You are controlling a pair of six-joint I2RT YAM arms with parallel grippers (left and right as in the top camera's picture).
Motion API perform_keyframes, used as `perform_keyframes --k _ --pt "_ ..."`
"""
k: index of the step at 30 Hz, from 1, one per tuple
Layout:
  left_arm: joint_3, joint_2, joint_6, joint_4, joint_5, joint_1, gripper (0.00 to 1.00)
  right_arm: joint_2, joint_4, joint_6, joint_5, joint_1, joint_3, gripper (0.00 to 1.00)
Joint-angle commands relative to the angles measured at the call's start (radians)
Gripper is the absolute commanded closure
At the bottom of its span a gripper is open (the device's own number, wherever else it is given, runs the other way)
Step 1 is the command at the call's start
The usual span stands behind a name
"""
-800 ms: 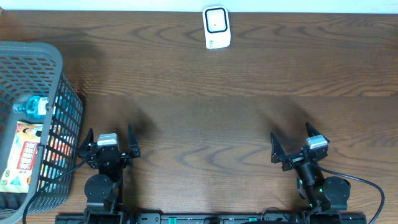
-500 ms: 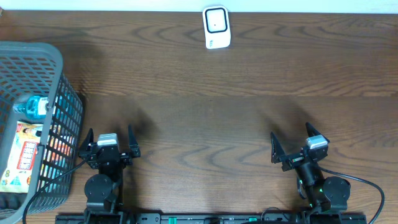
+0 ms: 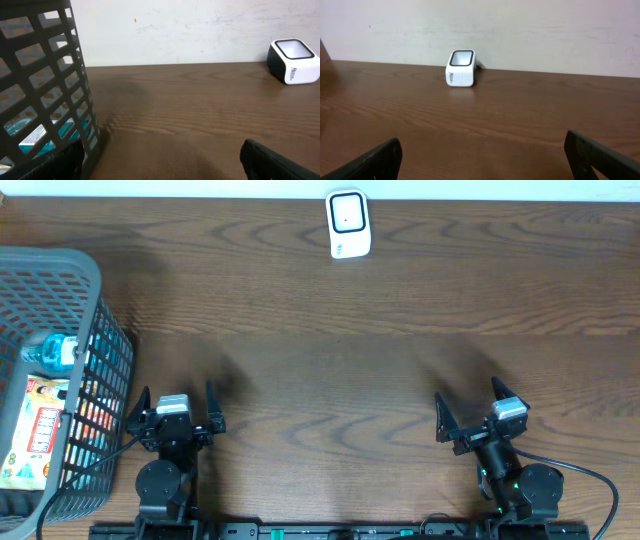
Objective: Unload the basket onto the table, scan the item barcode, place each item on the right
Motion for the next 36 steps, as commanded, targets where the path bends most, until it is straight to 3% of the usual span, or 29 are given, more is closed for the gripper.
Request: perform_keyframes --k 1,36 --pt "-0.032 -0.006 0.013 -0.016 0.002 0.004 0.00 -0.006 -0.003 0.009 0.005 0.007 -0.003 0.01" --pt "-0.032 -0.006 -0.010 -0.015 0.021 0.004 0.00 -0.006 -0.003 0.009 0.005 0.007 -0.003 0.01"
